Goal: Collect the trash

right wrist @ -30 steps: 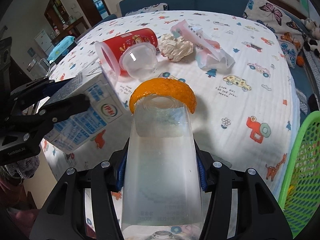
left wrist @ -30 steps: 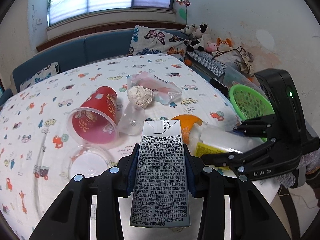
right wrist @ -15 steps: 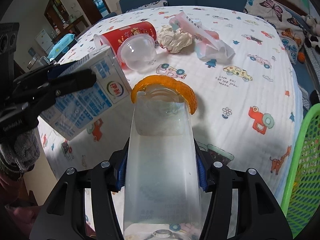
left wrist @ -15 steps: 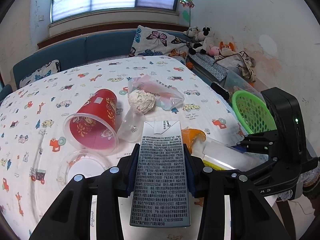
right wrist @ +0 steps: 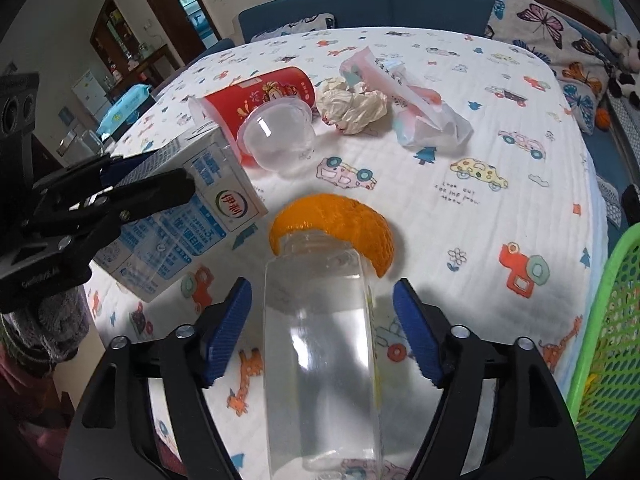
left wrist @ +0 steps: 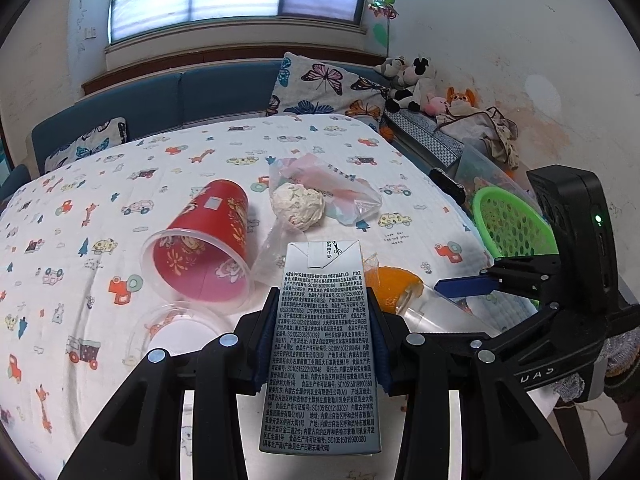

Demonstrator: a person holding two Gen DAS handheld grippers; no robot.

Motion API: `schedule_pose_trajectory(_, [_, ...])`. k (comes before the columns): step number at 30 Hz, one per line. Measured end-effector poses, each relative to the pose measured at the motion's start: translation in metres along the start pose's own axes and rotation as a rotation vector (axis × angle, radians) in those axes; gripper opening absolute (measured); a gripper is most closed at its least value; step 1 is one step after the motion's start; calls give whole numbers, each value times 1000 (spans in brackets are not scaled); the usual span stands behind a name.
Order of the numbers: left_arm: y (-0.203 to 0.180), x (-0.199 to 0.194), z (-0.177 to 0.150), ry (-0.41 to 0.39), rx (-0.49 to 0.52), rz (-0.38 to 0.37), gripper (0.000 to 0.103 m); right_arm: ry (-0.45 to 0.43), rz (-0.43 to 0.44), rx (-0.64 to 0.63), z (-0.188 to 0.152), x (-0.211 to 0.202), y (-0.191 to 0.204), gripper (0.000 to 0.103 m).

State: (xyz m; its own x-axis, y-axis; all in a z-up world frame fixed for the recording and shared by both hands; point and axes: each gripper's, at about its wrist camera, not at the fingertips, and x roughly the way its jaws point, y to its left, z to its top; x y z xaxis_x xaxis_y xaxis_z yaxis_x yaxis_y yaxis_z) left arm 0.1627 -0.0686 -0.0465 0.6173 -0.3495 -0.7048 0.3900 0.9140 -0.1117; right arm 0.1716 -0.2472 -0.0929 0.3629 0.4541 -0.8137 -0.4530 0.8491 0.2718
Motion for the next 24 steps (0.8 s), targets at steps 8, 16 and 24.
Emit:
schedule_pose_trajectory(8, [10,-9,-1,-16,-17,17,39,27,27,72,23,16,-7,81])
schedule_pose_trajectory(16, [16,-11,-3,-14,-23,24,39,54,80,177,31,28,-24,82])
schedule_pose_trajectory(24, [19,-12,-4,-16,-26,27,39,54,103,205,32,27,-32,58])
